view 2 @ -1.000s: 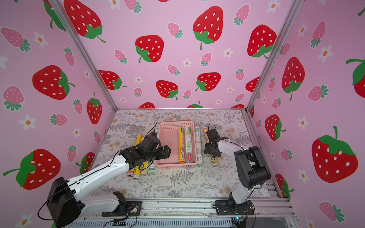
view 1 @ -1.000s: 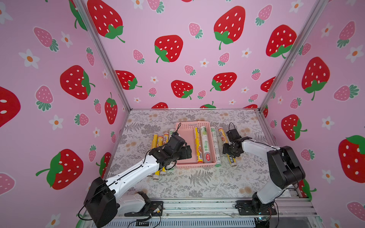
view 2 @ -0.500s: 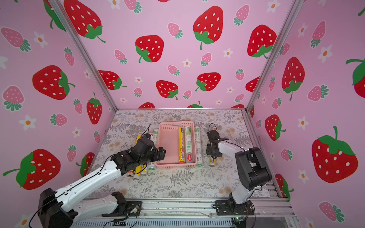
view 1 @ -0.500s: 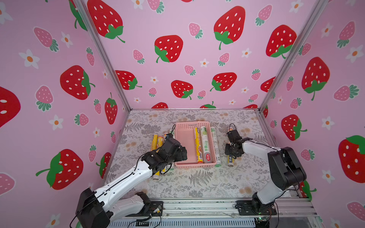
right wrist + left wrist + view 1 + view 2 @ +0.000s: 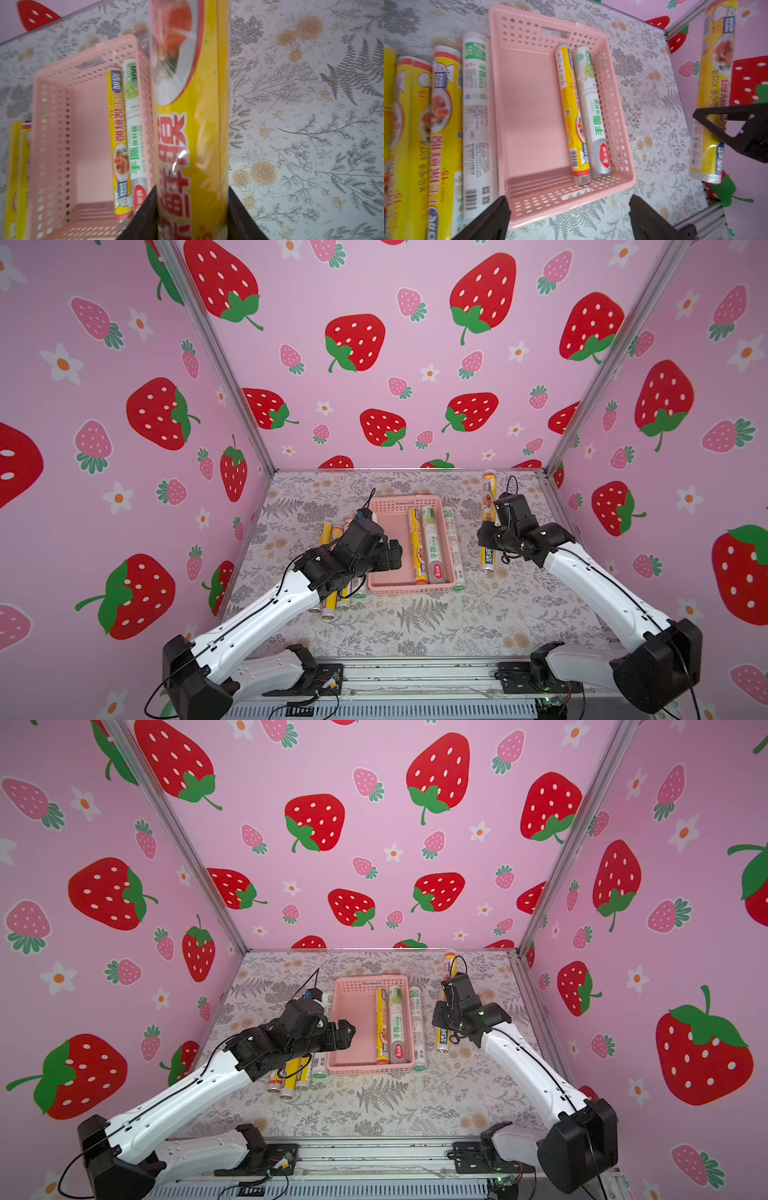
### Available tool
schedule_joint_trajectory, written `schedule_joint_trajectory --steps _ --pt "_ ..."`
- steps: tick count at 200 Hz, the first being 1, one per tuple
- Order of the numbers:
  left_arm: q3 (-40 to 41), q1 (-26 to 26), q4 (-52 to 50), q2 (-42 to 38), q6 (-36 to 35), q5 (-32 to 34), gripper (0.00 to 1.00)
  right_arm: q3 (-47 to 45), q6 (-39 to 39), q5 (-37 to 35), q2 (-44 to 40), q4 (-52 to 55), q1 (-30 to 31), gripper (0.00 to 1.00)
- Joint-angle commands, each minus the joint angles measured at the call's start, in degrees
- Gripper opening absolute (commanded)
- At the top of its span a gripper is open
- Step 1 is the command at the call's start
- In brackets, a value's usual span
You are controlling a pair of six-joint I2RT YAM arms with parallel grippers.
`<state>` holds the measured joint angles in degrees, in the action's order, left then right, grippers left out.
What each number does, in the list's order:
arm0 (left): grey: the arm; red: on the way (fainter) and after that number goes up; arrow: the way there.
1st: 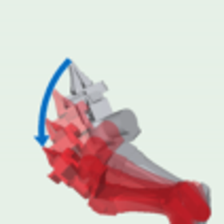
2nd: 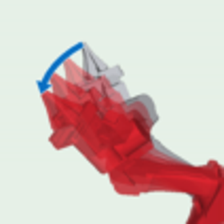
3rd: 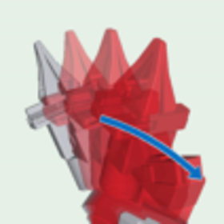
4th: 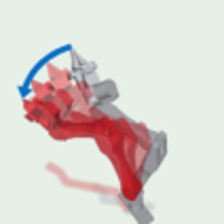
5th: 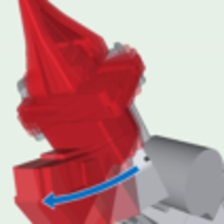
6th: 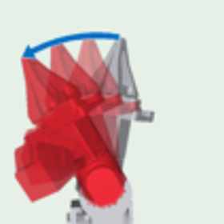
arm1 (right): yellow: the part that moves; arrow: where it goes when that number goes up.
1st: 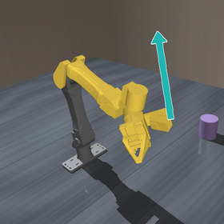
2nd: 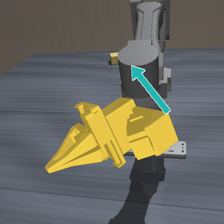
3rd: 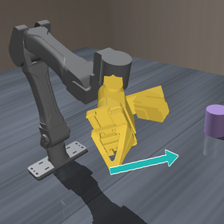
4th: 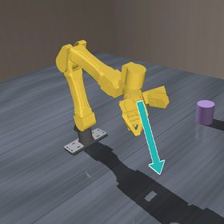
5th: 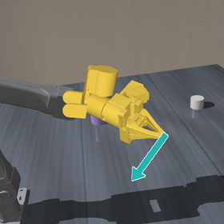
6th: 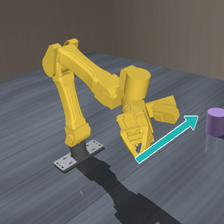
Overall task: Put the plastic wrap into the basket
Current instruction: Pick up the plastic wrap from the center of the board, then place the plastic wrap in the basket.
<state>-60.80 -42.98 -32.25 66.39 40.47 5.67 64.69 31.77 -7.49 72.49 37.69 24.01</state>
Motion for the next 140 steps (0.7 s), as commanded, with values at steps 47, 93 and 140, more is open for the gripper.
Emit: schedule_joint_trajectory --steps 47,93,140 --pt "6.2 5.2 8.4 -1.9 3.1 -7.3 0.95 8.5 7.6 3.1 9.2 -0.3 10.9 0.30" --pt "11.7 7.1 -3.2 -10.8 3.3 2.6 0.95 13.4 10.7 5.6 19.1 -4.2 17.0 0.30" --pt "17.2 8.8 -2.7 -15.9 4.0 1.6 0.96 19.3 11.8 4.1 29.9 -5.3 21.1 0.29"
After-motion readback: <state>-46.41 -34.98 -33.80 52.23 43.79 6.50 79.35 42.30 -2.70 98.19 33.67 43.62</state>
